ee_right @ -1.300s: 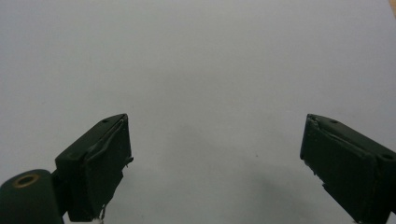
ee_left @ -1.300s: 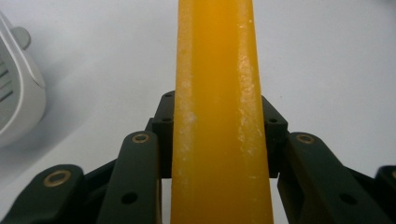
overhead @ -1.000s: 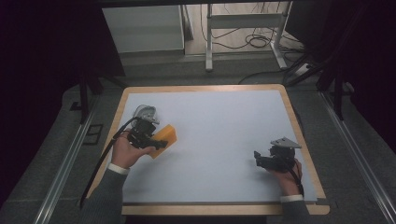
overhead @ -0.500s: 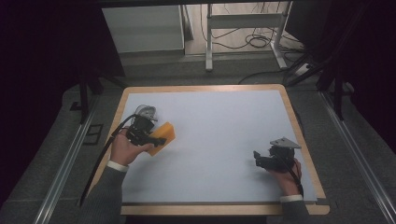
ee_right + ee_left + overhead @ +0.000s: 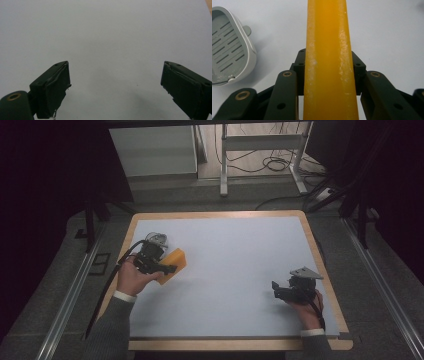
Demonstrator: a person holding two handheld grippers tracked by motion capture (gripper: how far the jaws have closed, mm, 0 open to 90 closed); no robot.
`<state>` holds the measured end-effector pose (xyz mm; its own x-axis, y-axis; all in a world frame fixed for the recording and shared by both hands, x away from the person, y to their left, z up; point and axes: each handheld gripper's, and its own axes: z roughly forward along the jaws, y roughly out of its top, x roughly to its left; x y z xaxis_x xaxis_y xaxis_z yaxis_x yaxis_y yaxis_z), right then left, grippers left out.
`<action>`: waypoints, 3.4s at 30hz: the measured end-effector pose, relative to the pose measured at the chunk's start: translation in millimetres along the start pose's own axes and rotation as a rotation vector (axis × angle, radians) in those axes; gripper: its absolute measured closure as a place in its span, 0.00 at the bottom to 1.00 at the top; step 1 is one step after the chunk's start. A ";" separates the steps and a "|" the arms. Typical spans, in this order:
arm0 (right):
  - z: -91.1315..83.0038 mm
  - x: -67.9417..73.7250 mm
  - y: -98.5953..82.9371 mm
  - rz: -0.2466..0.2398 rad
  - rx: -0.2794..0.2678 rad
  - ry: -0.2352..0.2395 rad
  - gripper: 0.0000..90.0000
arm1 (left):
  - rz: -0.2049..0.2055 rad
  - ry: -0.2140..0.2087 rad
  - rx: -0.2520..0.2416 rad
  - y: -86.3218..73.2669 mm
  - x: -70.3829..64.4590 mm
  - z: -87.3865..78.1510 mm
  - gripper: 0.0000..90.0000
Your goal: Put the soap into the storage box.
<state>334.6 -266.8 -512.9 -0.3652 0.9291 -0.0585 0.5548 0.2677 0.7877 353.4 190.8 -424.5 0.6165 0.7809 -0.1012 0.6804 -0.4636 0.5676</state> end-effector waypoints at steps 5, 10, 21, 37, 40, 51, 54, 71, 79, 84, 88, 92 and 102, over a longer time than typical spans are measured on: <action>0.1 0.2 0.0 0.001 0.000 0.000 0.10 | 0.003 0.000 0.002 1.7 1.0 -2.1 0.68; -0.2 0.1 0.3 0.000 -0.003 0.000 0.10 | 0.004 0.009 -0.004 5.5 2.4 -5.9 0.68; -0.2 0.1 0.3 0.000 -0.002 -0.001 0.10 | -0.001 0.029 -0.017 10.6 7.5 -11.8 0.68; -0.3 -0.3 0.2 0.002 -0.001 0.003 0.10 | -0.013 0.063 -0.020 19.6 17.3 -16.8 0.68; -0.2 -0.4 0.2 0.004 -0.001 0.003 0.10 | -0.021 0.058 -0.024 23.0 19.3 -19.2 0.68; 0.1 -0.5 0.1 0.007 0.002 -0.001 0.10 | -0.058 0.071 -0.013 29.6 35.4 -18.7 0.68; 0.6 -0.4 0.0 0.005 0.003 -0.003 0.10 | -0.062 0.094 -0.022 33.3 39.9 -21.2 0.68; -0.1 -0.7 0.1 0.005 0.000 -0.004 0.10 | -0.098 0.115 -0.031 43.1 55.6 -24.6 0.68; 0.2 -0.7 0.0 0.006 0.001 -0.004 0.10 | -0.138 0.115 -0.015 44.8 70.2 -18.9 0.68; 0.3 -0.6 -0.2 0.004 0.002 -0.005 0.10 | -0.157 0.136 -0.006 45.8 78.5 -12.5 0.68; 0.2 -1.2 -0.3 0.006 0.002 -0.007 0.10 | -0.173 0.134 -0.002 46.5 84.1 -7.4 0.68; -0.1 -1.1 -0.2 0.008 0.001 -0.007 0.10 | -0.188 0.128 0.015 46.7 89.7 -1.9 0.68; 0.3 -2.2 -0.7 0.008 0.004 -0.009 0.10 | -0.239 0.133 0.012 44.8 102.9 10.8 0.68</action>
<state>335.2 -269.0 -513.5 -0.3541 0.9334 -0.0579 0.5603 0.2613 0.7860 451.6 245.8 -418.3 0.3807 0.9166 -0.1222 0.8056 -0.2639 0.5304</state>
